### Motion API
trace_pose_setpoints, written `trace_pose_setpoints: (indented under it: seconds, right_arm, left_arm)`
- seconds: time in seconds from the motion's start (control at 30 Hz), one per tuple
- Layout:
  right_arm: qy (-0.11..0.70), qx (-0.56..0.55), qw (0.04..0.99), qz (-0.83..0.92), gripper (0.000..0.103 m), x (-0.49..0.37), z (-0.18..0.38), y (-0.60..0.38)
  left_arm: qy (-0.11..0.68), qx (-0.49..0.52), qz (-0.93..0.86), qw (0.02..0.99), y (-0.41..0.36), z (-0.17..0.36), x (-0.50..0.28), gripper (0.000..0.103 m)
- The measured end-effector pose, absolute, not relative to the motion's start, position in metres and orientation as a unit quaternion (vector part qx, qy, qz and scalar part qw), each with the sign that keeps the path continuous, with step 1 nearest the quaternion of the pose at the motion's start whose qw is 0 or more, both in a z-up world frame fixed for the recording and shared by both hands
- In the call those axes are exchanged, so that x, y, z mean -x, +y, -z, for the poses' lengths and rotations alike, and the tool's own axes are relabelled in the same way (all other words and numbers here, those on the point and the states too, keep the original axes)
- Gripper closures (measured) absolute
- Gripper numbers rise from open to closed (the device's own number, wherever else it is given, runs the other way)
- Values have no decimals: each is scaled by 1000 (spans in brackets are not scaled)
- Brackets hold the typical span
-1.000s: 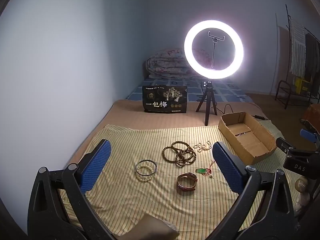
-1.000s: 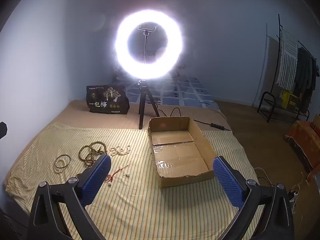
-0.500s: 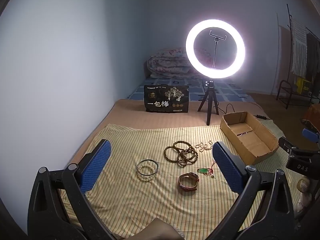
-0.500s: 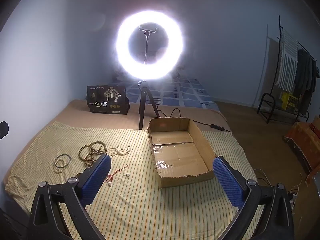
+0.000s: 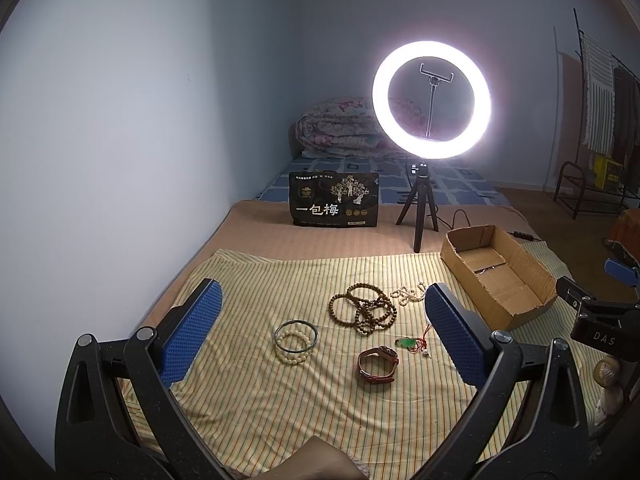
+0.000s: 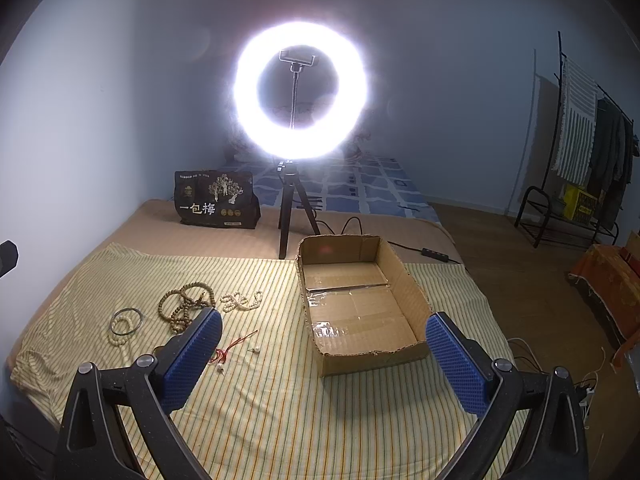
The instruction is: Organize jewelry
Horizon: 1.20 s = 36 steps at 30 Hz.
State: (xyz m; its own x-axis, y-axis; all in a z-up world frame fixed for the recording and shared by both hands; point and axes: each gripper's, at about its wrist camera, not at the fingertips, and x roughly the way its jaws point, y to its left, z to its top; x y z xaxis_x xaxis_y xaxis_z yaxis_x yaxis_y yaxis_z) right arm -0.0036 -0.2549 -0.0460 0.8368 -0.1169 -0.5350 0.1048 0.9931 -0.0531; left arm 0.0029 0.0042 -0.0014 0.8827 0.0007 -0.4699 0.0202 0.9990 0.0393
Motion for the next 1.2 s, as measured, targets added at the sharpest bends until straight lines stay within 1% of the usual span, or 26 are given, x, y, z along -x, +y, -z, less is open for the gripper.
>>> trace_pose_setpoints:
  seconds: [1.2]
  right_arm:
    - [284, 10, 957, 57, 0, 3, 49, -255]
  left_arm:
    - [240, -24, 4, 971, 3, 1, -1, 0]
